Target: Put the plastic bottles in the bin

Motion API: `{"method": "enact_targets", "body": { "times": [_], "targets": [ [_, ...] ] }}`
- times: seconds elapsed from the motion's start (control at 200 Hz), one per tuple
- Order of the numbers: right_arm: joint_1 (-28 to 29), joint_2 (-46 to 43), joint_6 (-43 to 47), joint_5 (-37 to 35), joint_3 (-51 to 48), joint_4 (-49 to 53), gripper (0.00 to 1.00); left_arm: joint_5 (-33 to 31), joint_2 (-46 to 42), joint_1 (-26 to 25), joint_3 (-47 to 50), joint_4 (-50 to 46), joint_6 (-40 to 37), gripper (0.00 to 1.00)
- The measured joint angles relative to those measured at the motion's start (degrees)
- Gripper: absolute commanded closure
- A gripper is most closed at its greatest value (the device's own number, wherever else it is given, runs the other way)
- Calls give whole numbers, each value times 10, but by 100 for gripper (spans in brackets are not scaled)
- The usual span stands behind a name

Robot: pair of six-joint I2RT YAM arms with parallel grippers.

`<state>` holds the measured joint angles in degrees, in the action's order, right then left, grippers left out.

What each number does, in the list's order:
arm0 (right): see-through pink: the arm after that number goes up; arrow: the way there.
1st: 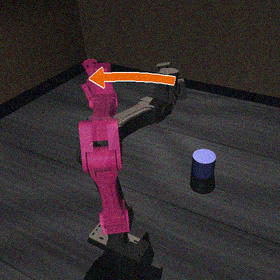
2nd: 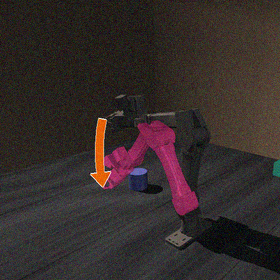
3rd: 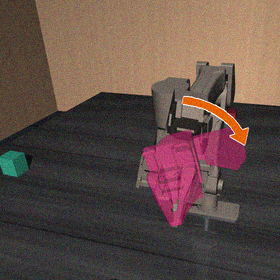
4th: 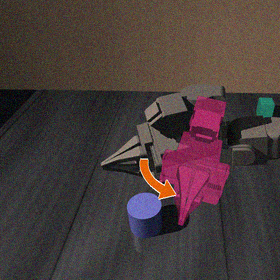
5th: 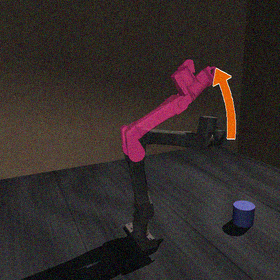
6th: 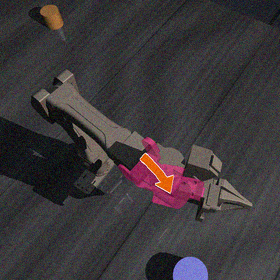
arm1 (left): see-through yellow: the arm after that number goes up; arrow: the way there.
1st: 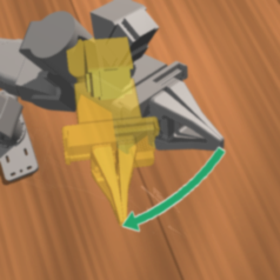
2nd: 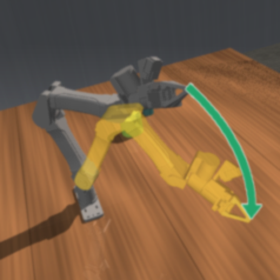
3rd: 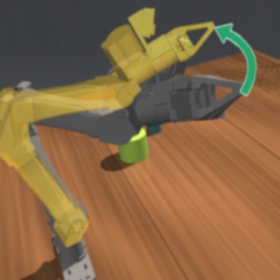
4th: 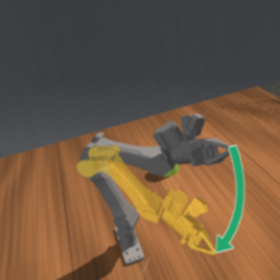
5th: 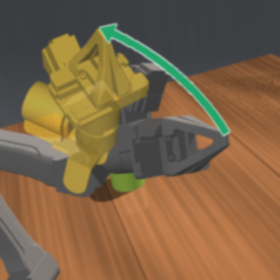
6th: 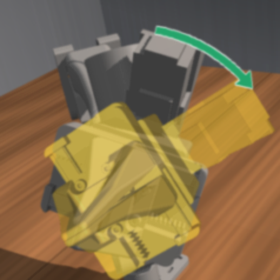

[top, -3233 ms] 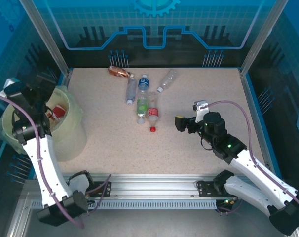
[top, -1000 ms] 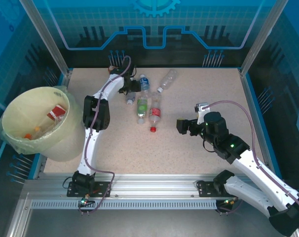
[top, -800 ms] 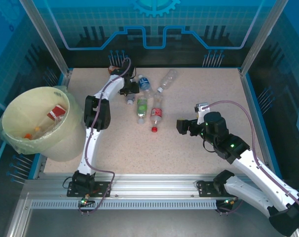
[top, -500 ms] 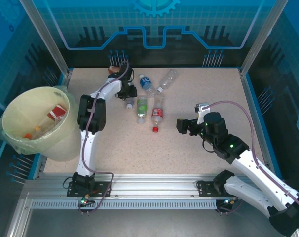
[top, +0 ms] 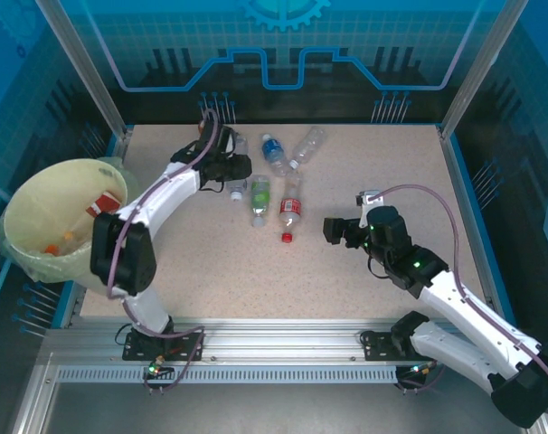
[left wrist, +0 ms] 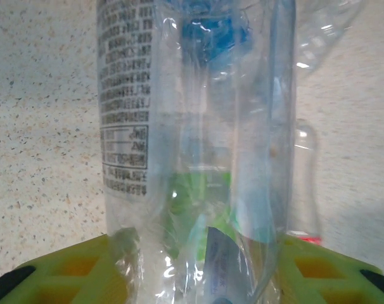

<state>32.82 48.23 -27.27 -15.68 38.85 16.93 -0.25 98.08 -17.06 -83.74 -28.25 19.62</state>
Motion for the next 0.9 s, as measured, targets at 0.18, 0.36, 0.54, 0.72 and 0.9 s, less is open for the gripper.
{"method": "enact_targets", "body": {
  "times": [0.18,0.36,0.54,0.72,0.9],
  "targets": [
    [-2,10,-2,-3,0,0,0,42,-120,0,7,-9,-1,53],
    [-3,12,-2,-2,0,-2,0,58,-236,0,8,-24,-3,52],
    [-3,17,-2,-1,0,-9,0,5,-303,0,-3,-77,-25,52],
    [-3,24,-2,3,0,-19,0,-143,-310,13,-81,-163,-64,52],
    [-4,38,-2,12,1,-26,0,-276,-311,76,-136,-216,-101,52]
  ]
}}
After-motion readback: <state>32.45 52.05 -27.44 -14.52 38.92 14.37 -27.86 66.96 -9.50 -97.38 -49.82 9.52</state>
